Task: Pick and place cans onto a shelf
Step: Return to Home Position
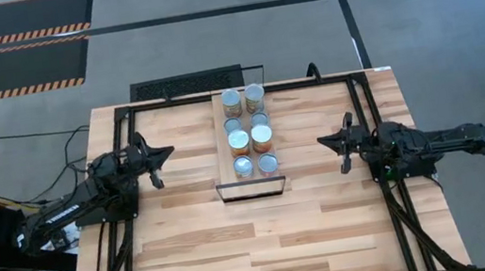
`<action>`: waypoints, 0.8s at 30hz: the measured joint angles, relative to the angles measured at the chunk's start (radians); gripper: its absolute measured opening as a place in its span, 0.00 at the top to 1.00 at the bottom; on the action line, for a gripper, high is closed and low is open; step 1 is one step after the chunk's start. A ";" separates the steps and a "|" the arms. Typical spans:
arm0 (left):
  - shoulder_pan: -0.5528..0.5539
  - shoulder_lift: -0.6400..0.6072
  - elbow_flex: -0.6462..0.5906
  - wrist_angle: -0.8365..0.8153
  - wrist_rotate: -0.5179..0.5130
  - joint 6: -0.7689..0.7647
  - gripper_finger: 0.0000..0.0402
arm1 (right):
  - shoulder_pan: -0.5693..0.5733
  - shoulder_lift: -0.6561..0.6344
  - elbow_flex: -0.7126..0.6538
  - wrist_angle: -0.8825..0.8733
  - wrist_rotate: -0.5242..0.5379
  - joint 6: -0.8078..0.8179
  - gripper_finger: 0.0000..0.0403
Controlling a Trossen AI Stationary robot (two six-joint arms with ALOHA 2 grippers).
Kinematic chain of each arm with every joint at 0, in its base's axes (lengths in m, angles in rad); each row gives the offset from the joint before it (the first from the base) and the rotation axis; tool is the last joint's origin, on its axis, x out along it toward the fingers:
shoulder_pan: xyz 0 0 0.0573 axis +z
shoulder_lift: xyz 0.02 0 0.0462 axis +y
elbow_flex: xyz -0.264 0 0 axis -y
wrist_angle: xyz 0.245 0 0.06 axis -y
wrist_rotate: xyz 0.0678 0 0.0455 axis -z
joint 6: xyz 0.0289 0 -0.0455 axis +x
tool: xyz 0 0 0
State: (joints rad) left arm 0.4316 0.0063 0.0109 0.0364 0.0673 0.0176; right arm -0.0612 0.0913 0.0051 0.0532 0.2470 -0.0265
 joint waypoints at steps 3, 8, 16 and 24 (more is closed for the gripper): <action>0.000 0.000 0.000 -0.001 -0.002 -0.051 1.00 | 0.000 0.000 0.000 0.000 0.000 0.000 0.92; 0.000 0.000 0.000 -0.001 -0.002 -0.059 1.00 | 0.000 0.000 0.000 0.000 0.000 0.000 0.92; 0.000 0.000 0.000 -0.001 -0.003 -0.059 1.00 | 0.000 0.000 -0.001 0.000 0.001 0.000 0.92; 0.000 0.000 0.000 -0.001 -0.003 -0.063 1.00 | 0.000 0.000 -0.001 0.000 0.001 0.000 0.92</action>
State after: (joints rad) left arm 0.4316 0.0066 0.0109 0.0357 0.0647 -0.0450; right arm -0.0612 0.0914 0.0044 0.0528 0.2478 -0.0261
